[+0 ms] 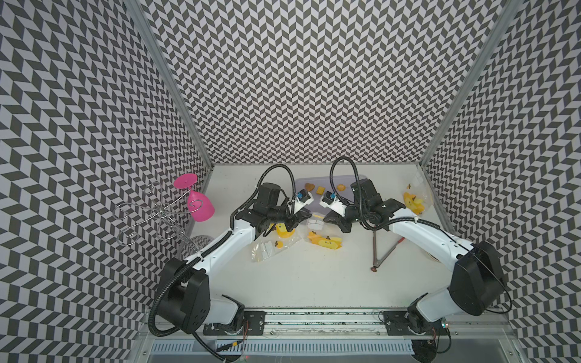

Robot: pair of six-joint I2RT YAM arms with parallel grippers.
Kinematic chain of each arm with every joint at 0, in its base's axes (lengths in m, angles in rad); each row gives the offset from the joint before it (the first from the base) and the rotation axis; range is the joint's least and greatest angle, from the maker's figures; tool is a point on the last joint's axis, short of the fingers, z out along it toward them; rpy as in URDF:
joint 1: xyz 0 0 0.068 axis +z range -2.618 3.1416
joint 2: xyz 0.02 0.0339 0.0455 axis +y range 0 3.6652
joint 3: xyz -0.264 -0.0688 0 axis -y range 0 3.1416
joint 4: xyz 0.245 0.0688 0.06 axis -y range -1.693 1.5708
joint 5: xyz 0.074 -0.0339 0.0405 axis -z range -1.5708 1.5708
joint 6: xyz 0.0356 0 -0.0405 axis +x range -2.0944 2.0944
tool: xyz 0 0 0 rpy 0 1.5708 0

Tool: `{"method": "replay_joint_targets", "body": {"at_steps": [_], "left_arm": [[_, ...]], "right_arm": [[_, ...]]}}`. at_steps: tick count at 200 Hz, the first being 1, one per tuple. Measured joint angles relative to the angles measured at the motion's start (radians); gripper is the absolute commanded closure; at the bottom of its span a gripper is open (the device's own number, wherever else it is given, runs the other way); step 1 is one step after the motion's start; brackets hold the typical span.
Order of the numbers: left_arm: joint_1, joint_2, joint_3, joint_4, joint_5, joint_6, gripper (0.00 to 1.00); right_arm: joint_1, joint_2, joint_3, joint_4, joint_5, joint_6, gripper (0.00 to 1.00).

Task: Put the cookies into a resealable bag to prevent moisture
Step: Pick up the ziploc bag from the center of the board, then place the ziploc bag at the center of the board.

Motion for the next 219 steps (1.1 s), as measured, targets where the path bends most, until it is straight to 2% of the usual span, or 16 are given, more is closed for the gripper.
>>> {"method": "replay_joint_targets", "body": {"at_steps": [17, 44, 66, 99, 145, 147, 152, 170, 176, 190, 206, 219], "left_arm": [[0.029, 0.0, 0.028, 0.022, -0.081, -0.135, 0.0], [0.116, -0.019, 0.079, 0.05, -0.215, -0.33, 0.0], [0.176, -0.058, 0.097, 0.042, -0.323, -0.446, 0.0], [0.246, -0.091, 0.109, -0.029, -0.436, -0.553, 0.0], [0.308, -0.135, 0.058, -0.144, -0.511, -0.645, 0.0], [0.308, -0.142, 0.053, -0.15, -0.52, -0.652, 0.0], [0.308, -0.152, 0.04, -0.164, -0.532, -0.664, 0.01], [0.308, -0.204, -0.009, -0.204, -0.578, -0.727, 0.01], [0.308, -0.222, -0.023, -0.215, -0.59, -0.75, 0.0], [0.308, -0.262, -0.055, -0.235, -0.61, -0.8, 0.0], [0.313, -0.311, -0.096, -0.251, -0.623, -0.856, 0.0], [0.324, -0.356, -0.14, -0.256, -0.619, -0.896, 0.0]], "right_arm": [[-0.06, -0.072, -0.06, 0.077, 0.029, 0.097, 1.0], [-0.225, -0.294, -0.188, 0.238, 0.172, 0.287, 1.0], [-0.353, -0.377, -0.18, 0.306, 0.282, 0.354, 1.0], [-0.502, -0.312, -0.112, 0.321, 0.37, 0.351, 1.0], [-0.668, -0.071, -0.007, 0.315, 0.376, 0.325, 1.0], [-0.673, -0.059, -0.002, 0.315, 0.376, 0.324, 0.98], [-0.683, -0.035, 0.008, 0.314, 0.378, 0.321, 0.86], [-0.7, 0.034, 0.056, 0.292, 0.38, 0.301, 0.13], [-0.699, 0.049, 0.074, 0.287, 0.38, 0.291, 0.06], [-0.682, 0.057, 0.1, 0.284, 0.401, 0.272, 0.02], [-0.625, 0.034, 0.107, 0.293, 0.456, 0.243, 0.03], [-0.534, -0.005, 0.093, 0.304, 0.491, 0.238, 0.06]]}}
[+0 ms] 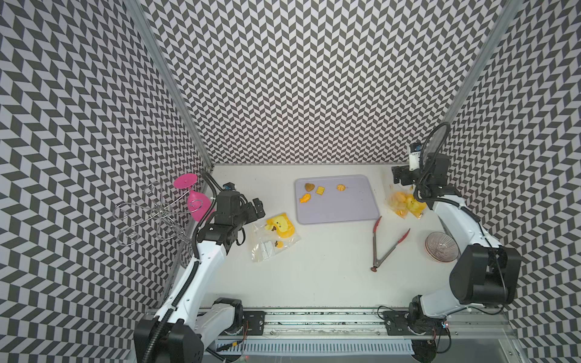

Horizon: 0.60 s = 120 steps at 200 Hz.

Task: Put the cookies into a resealable bag to prevent moisture
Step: Place the ziploc bag at the center of the board, then pick up the ziploc bag from the center of the board.

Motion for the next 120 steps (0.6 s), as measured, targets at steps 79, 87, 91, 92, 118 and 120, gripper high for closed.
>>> {"method": "replay_joint_targets", "body": {"at_steps": [79, 87, 91, 92, 118, 120], "left_arm": [[0.2, -0.056, -0.175, -0.011, 0.098, -0.124, 0.05], [0.225, -0.056, -0.18, -0.011, 0.108, -0.124, 0.05], [0.241, -0.055, -0.182, -0.011, 0.113, -0.124, 0.06], [0.243, -0.055, -0.182, -0.011, 0.114, -0.124, 0.06], [0.311, -0.043, -0.183, -0.001, 0.152, -0.12, 0.12], [0.315, -0.043, -0.183, 0.001, 0.154, -0.12, 0.13]], "right_arm": [[0.748, -0.015, -0.229, 0.177, 0.067, 0.285, 0.18], [0.775, 0.026, -0.217, 0.17, 0.061, 0.322, 0.18], [0.783, 0.045, -0.21, 0.164, 0.053, 0.338, 0.17], [0.786, 0.052, -0.206, 0.163, 0.052, 0.343, 0.17], [0.798, 0.159, -0.15, 0.149, -0.02, 0.451, 0.18], [0.798, 0.164, -0.148, 0.149, -0.026, 0.457, 0.19]]}}
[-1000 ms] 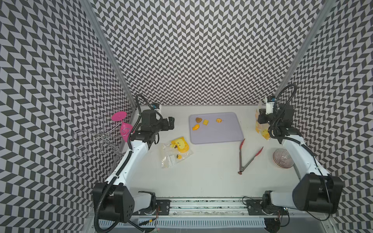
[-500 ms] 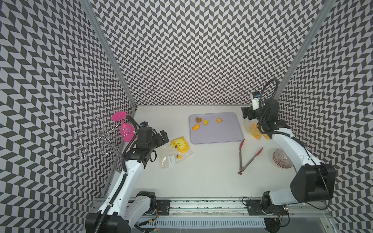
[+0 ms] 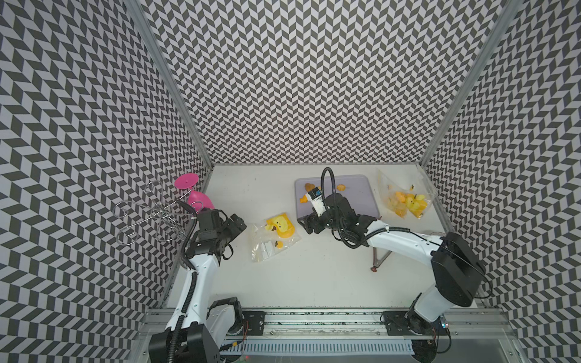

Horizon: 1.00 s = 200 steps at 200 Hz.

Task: Put the cookies into a resealable bag to prevent moisture
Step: Pick up the ziploc bag from the center of the board.

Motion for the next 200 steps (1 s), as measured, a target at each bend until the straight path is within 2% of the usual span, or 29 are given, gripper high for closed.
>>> {"method": "replay_joint_targets", "body": {"at_steps": [26, 40, 78, 95, 143, 186, 200], "left_arm": [[0.024, 0.023, 0.0, 0.013, 0.032, 0.006, 0.19], [0.025, 0.034, 0.0, 0.023, 0.055, 0.002, 0.26], [0.022, 0.035, -0.056, 0.036, 0.084, -0.024, 0.33], [0.014, 0.035, -0.074, 0.034, 0.079, -0.042, 0.33], [-0.013, 0.036, -0.084, 0.046, 0.065, -0.082, 0.36], [-0.079, 0.037, -0.076, 0.047, 0.035, -0.089, 0.31], [-0.092, 0.037, -0.074, 0.046, 0.031, -0.09, 0.29]], "right_arm": [[-0.003, 0.054, 0.04, -0.004, -0.069, 0.096, 0.22], [-0.006, 0.089, 0.073, -0.002, -0.114, 0.135, 0.22], [-0.006, 0.2, 0.134, -0.007, -0.216, 0.191, 0.06], [-0.006, 0.259, 0.179, -0.042, -0.24, 0.195, 0.05], [-0.006, 0.365, 0.275, -0.096, -0.275, 0.193, 0.18], [-0.006, 0.417, 0.306, -0.107, -0.308, 0.187, 0.28], [-0.006, 0.435, 0.311, -0.109, -0.316, 0.186, 0.36]]}}
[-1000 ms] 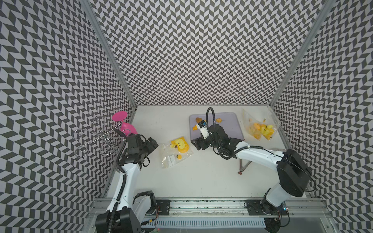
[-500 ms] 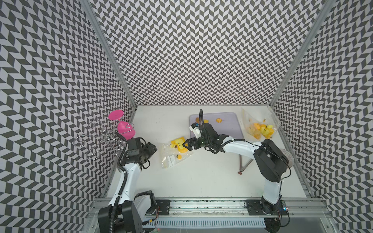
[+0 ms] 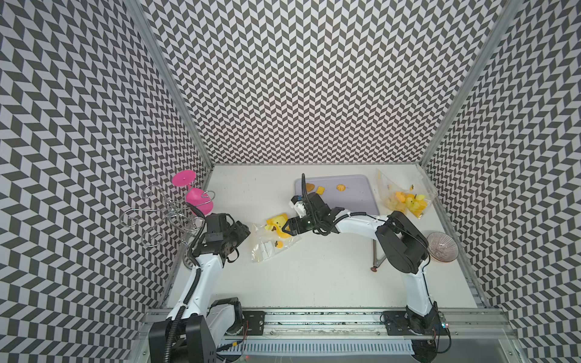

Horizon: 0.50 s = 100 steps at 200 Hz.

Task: Put the cookies into a resealable bag to prevent moisture
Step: Pick up the ziploc bag from the center of the board.

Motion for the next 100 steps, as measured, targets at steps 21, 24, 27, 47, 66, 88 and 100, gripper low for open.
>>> {"method": "replay_joint_targets", "body": {"at_steps": [21, 24, 27, 47, 66, 88, 100], "left_arm": [[-0.014, -0.003, 0.002, -0.003, -0.008, -0.002, 0.29], [-0.016, -0.005, 0.002, -0.003, -0.01, -0.002, 0.29], [-0.018, -0.008, 0.002, -0.004, -0.011, -0.002, 0.29], [-0.031, -0.04, 0.007, -0.02, -0.026, -0.002, 0.28], [-0.035, -0.084, 0.016, -0.033, -0.037, -0.003, 0.27], [-0.035, -0.117, 0.022, -0.04, -0.037, -0.001, 0.26], [-0.039, -0.119, 0.028, -0.044, -0.037, 0.003, 0.23]], "right_arm": [[0.0, 0.016, 0.0, -0.005, -0.003, -0.007, 0.5], [0.0, 0.016, 0.0, -0.006, -0.003, -0.008, 0.53], [0.0, 0.017, 0.0, -0.007, -0.004, -0.009, 0.55], [0.0, 0.017, 0.0, -0.006, -0.01, -0.015, 0.68], [0.0, 0.017, -0.002, -0.004, -0.014, -0.014, 0.82], [0.0, 0.017, -0.009, 0.002, -0.021, -0.016, 0.99], [0.0, 0.017, -0.015, 0.002, -0.023, -0.013, 1.0]]}}
